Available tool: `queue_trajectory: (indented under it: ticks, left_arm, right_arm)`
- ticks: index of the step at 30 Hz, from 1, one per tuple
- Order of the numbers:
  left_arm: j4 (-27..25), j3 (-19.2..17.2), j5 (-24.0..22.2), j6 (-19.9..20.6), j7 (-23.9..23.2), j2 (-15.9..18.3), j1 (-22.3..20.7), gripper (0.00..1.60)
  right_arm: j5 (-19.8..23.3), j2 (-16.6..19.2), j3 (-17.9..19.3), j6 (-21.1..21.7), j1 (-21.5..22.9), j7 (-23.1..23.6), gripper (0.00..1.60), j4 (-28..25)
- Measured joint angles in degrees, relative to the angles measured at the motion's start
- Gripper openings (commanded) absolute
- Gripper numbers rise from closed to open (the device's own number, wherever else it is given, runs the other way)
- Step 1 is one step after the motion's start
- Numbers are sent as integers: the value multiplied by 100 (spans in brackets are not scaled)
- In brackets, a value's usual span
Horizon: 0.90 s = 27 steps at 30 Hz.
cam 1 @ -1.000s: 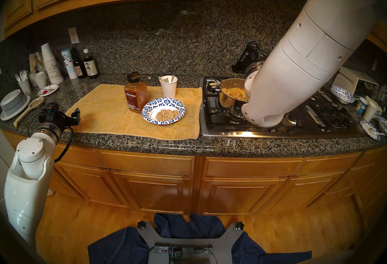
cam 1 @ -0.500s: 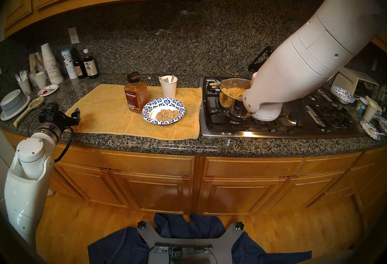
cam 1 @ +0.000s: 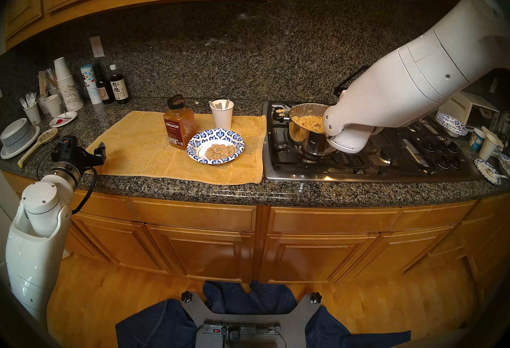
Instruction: Scoop oatmeal into bowl, add cinnamon, and put a spoon inside bowl
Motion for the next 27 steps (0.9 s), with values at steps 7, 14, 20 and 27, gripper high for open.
queue_trajectory:
  ticks: [7,14,20,27]
  left_arm:
    - [-1,0,0,0,0,0,0,160]
    - [-1,0,0,0,0,0,0,160]
    - [-1,-1,0,0,0,0,0,160]
    - [-1,-2,0,0,0,0,0,160]
  right_arm:
    - [1,340,520,0,-261,31,0,175]
    - [1,556,985,3,-578,48,0,362]
    - [-2,800,1287,5,-800,48,0,501]
    - [-3,1141,1462,12,-956,41,0,500]
